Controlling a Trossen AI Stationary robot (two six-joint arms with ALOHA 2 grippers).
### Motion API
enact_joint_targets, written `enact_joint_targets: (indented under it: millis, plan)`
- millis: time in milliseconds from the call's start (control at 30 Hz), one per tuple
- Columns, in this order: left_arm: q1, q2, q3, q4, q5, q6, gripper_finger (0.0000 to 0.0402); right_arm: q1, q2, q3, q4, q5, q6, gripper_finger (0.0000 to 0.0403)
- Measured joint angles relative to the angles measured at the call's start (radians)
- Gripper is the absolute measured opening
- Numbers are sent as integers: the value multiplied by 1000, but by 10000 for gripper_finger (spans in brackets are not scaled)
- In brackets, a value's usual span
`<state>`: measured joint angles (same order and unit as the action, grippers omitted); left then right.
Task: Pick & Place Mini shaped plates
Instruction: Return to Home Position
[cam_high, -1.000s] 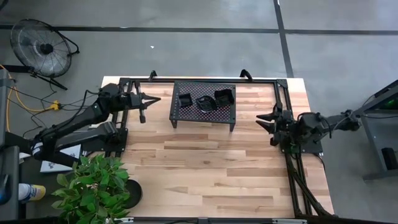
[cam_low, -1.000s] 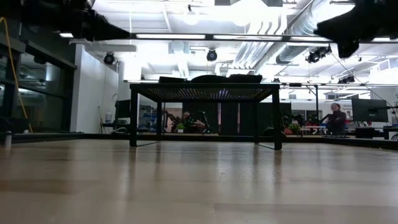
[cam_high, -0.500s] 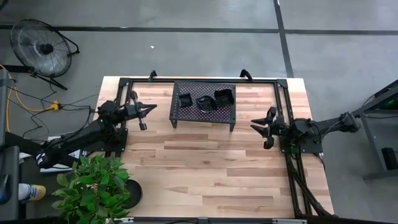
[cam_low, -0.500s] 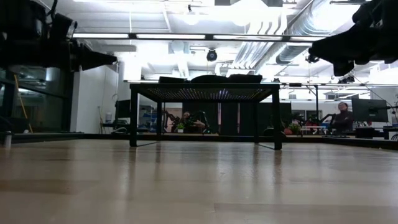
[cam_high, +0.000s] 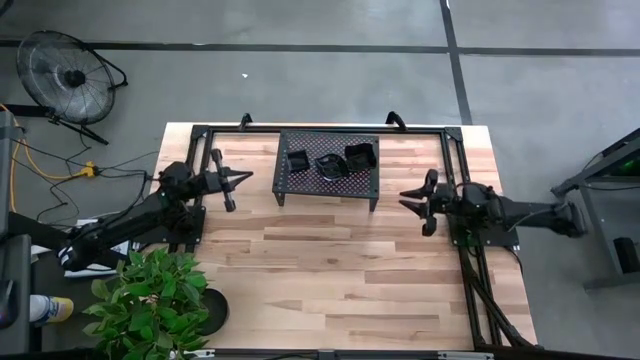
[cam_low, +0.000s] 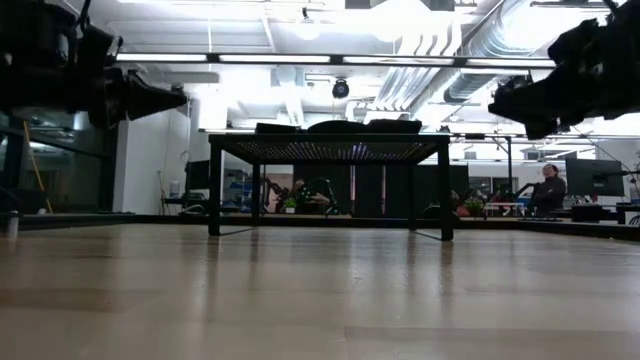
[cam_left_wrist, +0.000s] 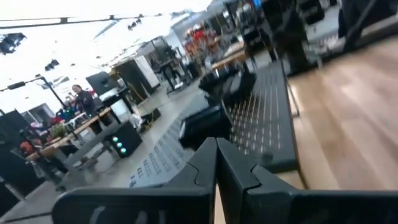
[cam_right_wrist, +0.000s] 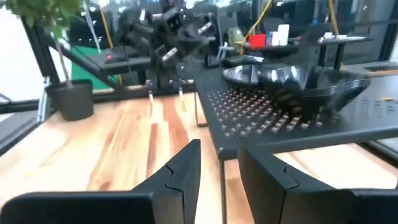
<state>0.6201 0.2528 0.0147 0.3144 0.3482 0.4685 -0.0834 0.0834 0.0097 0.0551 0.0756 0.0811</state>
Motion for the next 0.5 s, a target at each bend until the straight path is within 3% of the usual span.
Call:
enact_joint_targets:
  millis: [133,333,500]
  plan:
    - [0,0,-1,-90,-62,70,0,-41,24,0,-28,-43,-14,103]
    - [1,0,-1,-226,-199,138,0,-48,71,0,-20,12,-63,103]
    - [1,0,-2,-270,-148,189,0,-48,85,0,-15,36,-21,103]
